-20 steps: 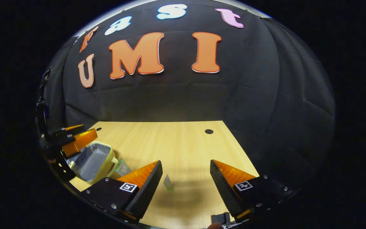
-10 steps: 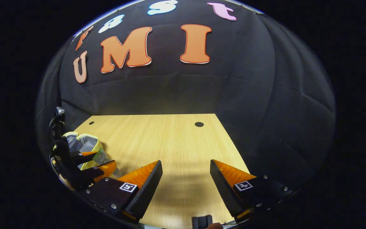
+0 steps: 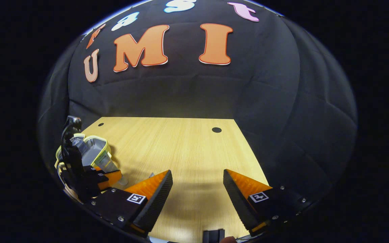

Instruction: First open the suitcase, pack the skin care products into it, and then close the suitcase.

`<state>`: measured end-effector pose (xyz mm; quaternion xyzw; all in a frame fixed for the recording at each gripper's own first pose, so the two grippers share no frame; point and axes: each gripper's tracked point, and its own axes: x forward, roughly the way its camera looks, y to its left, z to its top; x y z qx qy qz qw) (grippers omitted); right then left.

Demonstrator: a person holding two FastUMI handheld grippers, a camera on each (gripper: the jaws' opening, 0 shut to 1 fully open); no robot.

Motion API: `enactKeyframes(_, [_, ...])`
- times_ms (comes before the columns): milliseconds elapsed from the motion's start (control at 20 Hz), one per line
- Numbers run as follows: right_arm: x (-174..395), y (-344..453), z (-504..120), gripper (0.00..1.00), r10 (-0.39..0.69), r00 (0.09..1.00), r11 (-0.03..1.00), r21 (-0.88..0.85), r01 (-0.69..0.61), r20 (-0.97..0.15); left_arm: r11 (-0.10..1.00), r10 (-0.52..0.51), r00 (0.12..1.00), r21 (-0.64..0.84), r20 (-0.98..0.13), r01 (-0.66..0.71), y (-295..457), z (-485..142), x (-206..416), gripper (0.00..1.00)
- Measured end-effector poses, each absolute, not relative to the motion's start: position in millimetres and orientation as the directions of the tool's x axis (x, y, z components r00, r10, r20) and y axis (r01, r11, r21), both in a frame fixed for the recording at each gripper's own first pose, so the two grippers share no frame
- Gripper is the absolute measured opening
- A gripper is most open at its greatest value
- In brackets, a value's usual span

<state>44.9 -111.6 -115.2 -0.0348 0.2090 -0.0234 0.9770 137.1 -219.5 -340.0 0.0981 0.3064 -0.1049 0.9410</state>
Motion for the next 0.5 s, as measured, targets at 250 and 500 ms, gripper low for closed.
enactKeyframes(250, [42.7,-66.1,-111.4,0.95,0.005,0.915,1.000,-0.022,-0.016,-0.403,0.957,-0.194,0.778,0.060,-0.597,0.285,-201.5,-275.1,112.6,0.30])
enactKeyframes(500, [57.8,-24.0,-142.0,0.96,0.017,0.899,0.999,-0.028,-0.032,-0.438,0.961,-0.176,0.801,0.076,-0.572,0.266,-147.2,-207.6,97.9,0.30])
